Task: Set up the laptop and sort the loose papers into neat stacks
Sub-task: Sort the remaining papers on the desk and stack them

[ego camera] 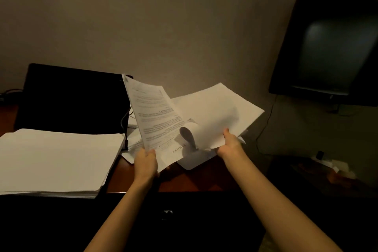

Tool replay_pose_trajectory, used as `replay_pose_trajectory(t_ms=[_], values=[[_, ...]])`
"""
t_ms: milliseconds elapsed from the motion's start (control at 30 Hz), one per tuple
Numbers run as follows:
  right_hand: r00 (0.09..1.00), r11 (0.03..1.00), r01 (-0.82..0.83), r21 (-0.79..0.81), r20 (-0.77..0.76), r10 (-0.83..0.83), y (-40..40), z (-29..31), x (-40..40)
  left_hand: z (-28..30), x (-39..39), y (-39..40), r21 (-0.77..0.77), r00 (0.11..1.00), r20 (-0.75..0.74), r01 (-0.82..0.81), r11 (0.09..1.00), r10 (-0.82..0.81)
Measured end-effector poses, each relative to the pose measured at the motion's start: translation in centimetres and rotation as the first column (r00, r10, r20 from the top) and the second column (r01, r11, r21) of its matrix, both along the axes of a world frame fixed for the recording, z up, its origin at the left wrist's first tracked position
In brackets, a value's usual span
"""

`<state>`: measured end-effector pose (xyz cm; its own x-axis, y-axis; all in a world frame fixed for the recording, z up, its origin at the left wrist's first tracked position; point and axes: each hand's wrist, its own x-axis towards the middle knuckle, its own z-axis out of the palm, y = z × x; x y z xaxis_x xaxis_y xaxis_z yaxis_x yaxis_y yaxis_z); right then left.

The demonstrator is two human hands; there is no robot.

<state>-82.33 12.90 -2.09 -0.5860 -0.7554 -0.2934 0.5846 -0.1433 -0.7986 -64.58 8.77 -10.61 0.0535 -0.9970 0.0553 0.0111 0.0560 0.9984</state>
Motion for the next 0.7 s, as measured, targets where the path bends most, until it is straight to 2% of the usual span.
replay_pose_trajectory(t_ms=[133, 333, 433, 500, 600, 633, 700], values=[[0.991, 0.979, -0.124, -0.16, 0.022, 0.129, -0.4, 3.3, 1.3, 0.2, 0.2, -0.3, 0.025, 0.999, 0.026, 0.031, 0.999, -0.032], [0.978, 0.926, -0.146, -0.349, 0.091, 0.188, -1.1, 6.8, 4.0, 0.1, 1.1, -1.1, 0.076, 0.985, 0.13, 0.108, 0.991, -0.118], [0.972, 0.918, -0.135, -0.373, 0.132, 0.196, -1.7, 6.4, 4.6, 0.5, 1.3, -0.6, 0.075, 0.985, 0.066, 0.156, 0.985, -0.161], [0.981, 0.947, -0.102, -0.306, 0.127, 0.147, -2.4, 4.7, 4.6, 0.7, 1.3, -0.2, 0.066, 0.988, -0.038, 0.15, 0.986, -0.148], [1.0, 0.999, 0.028, -0.017, -0.006, -0.028, -2.8, 1.4, 4.1, 0.8, 1.5, 0.3, 0.059, 0.984, -0.138, 0.125, 0.99, -0.116], [0.994, 0.993, 0.093, 0.079, -0.063, -0.088, -2.5, 0.4, 4.0, 0.8, 1.5, 0.3, 0.059, 0.98, -0.169, 0.112, 0.992, -0.101], [0.98, 0.974, 0.17, 0.15, -0.131, -0.151, -2.0, -1.8, 3.8, 0.7, 1.5, 0.2, 0.064, 0.975, -0.216, 0.072, 0.995, -0.056]])
